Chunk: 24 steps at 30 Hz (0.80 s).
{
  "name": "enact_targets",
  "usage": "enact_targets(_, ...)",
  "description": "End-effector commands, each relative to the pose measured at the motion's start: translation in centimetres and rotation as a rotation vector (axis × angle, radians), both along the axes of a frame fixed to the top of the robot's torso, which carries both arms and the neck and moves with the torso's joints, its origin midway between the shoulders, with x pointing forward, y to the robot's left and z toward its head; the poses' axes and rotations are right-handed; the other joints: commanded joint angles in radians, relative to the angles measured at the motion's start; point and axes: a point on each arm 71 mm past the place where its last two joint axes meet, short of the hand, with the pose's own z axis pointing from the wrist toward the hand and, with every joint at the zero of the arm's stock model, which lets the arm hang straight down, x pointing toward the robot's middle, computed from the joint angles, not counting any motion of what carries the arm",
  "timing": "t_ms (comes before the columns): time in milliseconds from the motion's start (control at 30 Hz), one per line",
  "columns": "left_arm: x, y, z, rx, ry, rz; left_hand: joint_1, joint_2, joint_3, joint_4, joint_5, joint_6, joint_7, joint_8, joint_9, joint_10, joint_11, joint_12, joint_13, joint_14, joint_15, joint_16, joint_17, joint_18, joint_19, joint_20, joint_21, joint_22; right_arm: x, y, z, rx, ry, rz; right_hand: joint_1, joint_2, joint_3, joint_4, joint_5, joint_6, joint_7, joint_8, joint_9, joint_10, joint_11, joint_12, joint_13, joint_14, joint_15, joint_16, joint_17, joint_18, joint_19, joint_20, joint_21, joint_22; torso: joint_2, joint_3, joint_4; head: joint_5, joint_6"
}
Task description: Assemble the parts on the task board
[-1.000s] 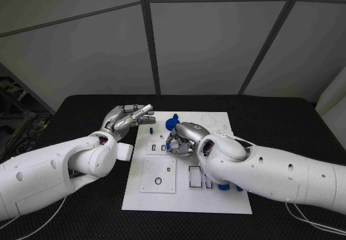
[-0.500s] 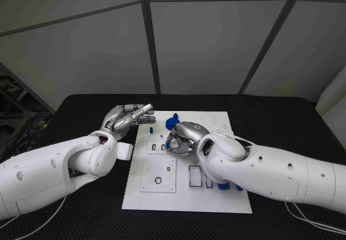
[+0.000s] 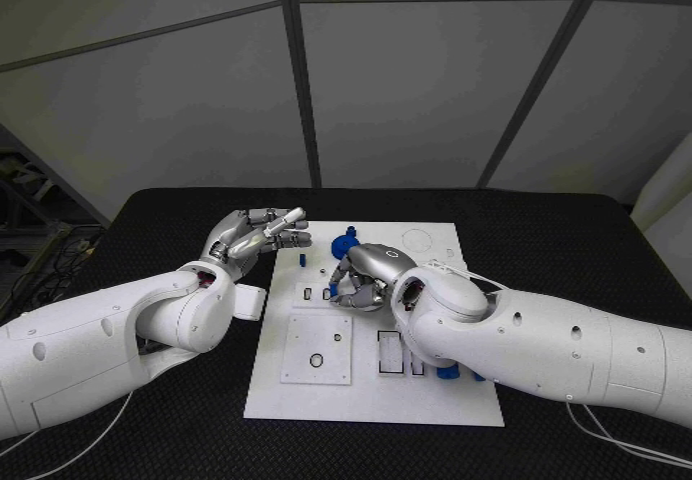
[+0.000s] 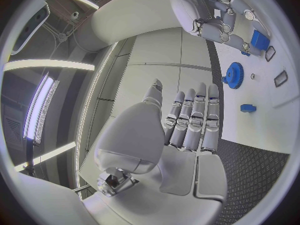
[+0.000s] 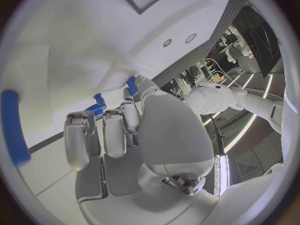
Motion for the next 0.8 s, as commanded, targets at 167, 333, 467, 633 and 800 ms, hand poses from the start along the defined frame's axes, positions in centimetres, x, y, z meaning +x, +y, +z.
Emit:
enact_targets(167,0.02,-0.17,0.12,-0.005,-0.001,-0.016,0.001,0.006,-0.002,-0.005,-0.002,0.006,0.004,-0.003,-0.001,0.002,0.002,-0.006,0.0,-0.007,0.002,-0.004,0.001,-0.005,0.002,0.0,0.0,-0.001,0.05,-0.08,-0.3,-0.026,0.009,-0.005,-0.002,-0.013,-0.001,-0.008,0.005,-0.015,0.002,-0.003,-0.002,-0.008,0.0,-0.005,0.0,0.057,0.01,-0.007,0.041,-0.007,0.104,0.007,0.003,0.263,0.0,0.0001,0.0003,-0.001,-0.002)
enact_targets(333,0.02,-0.18,0.12,-0.005,-0.001,-0.016,0.0,0.007,-0.003,-0.006,-0.002,0.006,0.004,-0.004,-0.002,0.002,0.003,-0.007,0.0,-0.007,0.002,-0.005,0.002,-0.005,0.002,0.0,0.0,-0.002,0.03,-0.06,-0.32,-0.029,0.009,-0.004,-0.002,-0.014,-0.001,-0.008,0.005,-0.016,0.002,-0.003,-0.002,-0.009,0.0,-0.005,0.0,0.057,0.011,-0.007,0.04,-0.007,0.104,0.007,0.003,0.263,0.0,0.0002,0.0,-0.001,-0.003)
enact_targets(467,0.02,-0.17,0.12,-0.005,-0.001,-0.016,0.0,0.007,-0.003,-0.006,-0.002,0.006,0.004,-0.004,-0.002,0.002,0.003,-0.007,0.0,-0.007,0.002,-0.005,0.002,-0.005,0.002,0.0,0.0,-0.002,0.04,-0.1,-0.34,-0.034,0.01,-0.005,-0.004,-0.016,-0.002,-0.008,0.005,-0.018,0.003,-0.003,-0.002,-0.009,0.001,-0.005,0.0,0.057,0.011,-0.007,0.04,-0.007,0.104,0.008,0.003,0.263,0.0,0.0,-0.0005,-0.001,-0.003)
enact_targets(633,0.01,-0.17,0.12,-0.005,-0.001,-0.016,0.0,0.007,-0.003,-0.006,-0.002,0.006,0.004,-0.004,-0.002,0.002,0.003,-0.007,0.0,-0.007,0.002,-0.005,0.002,-0.005,0.002,0.0,0.0,-0.002,0.02,-0.07,-0.31,-0.031,0.007,-0.003,-0.011,-0.027,-0.006,-0.008,0.004,-0.029,0.006,-0.003,-0.003,-0.012,0.003,-0.01,-0.003,0.057,0.013,-0.009,0.039,-0.007,0.104,0.01,0.003,0.263,0.0,0.0,-0.0003,-0.002,-0.003)
enact_targets(800,0.0,-0.17,0.12,-0.004,0.0,-0.016,0.0,0.007,-0.003,-0.006,-0.002,0.006,0.004,-0.004,-0.002,0.002,0.003,-0.007,0.0,-0.007,0.002,-0.005,0.002,-0.005,0.002,0.0,0.0,-0.002,-0.02,0.08,-0.19,-0.028,-0.011,0.005,-0.027,-0.04,-0.015,-0.003,0.0,-0.047,0.01,-0.003,-0.005,-0.014,0.007,-0.014,-0.006,0.057,0.017,-0.009,0.039,-0.007,0.104,0.013,0.003,0.263,0.0,-0.0004,0.0003,-0.004,-0.002)
